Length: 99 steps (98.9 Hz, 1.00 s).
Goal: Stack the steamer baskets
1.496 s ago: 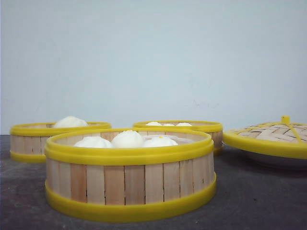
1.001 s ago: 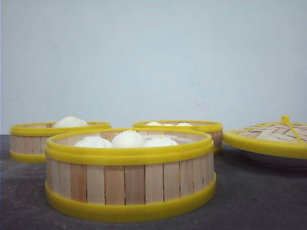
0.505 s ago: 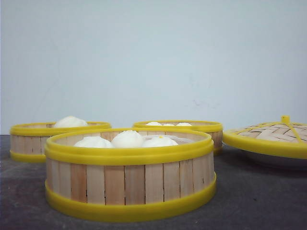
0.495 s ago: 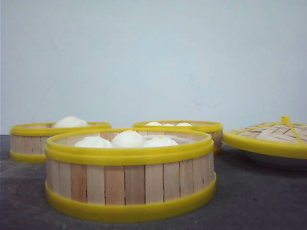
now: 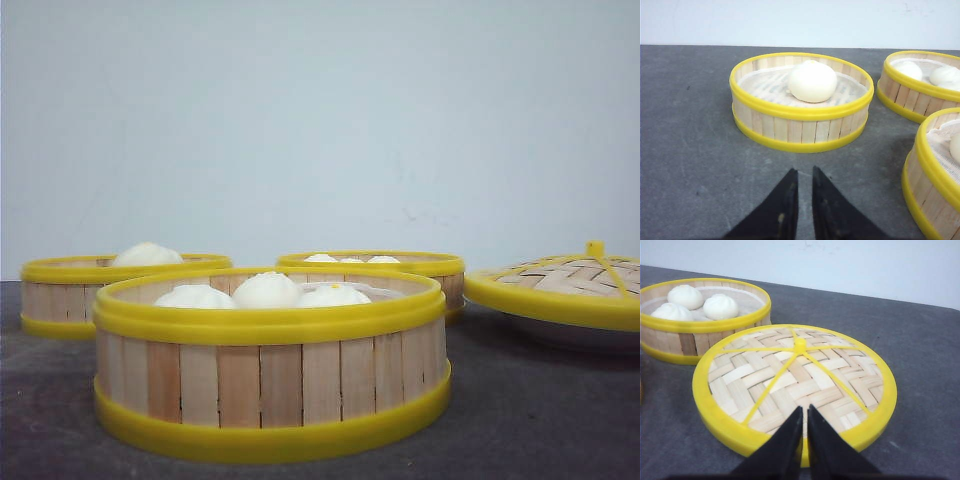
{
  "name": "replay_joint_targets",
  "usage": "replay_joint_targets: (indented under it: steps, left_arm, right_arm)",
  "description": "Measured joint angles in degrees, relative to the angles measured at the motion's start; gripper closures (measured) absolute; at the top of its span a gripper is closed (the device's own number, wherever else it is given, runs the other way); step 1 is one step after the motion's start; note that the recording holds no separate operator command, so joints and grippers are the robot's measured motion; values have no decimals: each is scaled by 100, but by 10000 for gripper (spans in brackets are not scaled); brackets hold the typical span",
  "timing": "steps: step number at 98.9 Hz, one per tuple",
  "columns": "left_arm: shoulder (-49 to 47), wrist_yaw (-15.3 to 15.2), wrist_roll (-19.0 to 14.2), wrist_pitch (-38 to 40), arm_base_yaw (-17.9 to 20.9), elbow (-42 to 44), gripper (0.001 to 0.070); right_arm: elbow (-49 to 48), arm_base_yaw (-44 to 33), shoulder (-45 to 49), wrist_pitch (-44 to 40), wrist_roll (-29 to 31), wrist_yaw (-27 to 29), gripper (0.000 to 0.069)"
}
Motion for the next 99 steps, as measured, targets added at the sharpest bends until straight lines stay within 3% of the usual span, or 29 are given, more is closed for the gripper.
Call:
replay_joint_targets:
  steps: [47,67,82,99]
  left_arm:
    - [0,-11,-92,2,0,0,685]
    - [0,-162,-879,-17,0,42,685]
    - [76,-111,-1493,-48,0,667,685]
    - [721,-131,-1526,-278,0,1869,685]
  right_arm:
    - [0,0,0,0,444,-138,680]
    - [55,0,0,-83,1093,-149,681]
    - [658,0,70,-149,1725,-291,681]
    - [1843,0,588,-577,1926,-282,681]
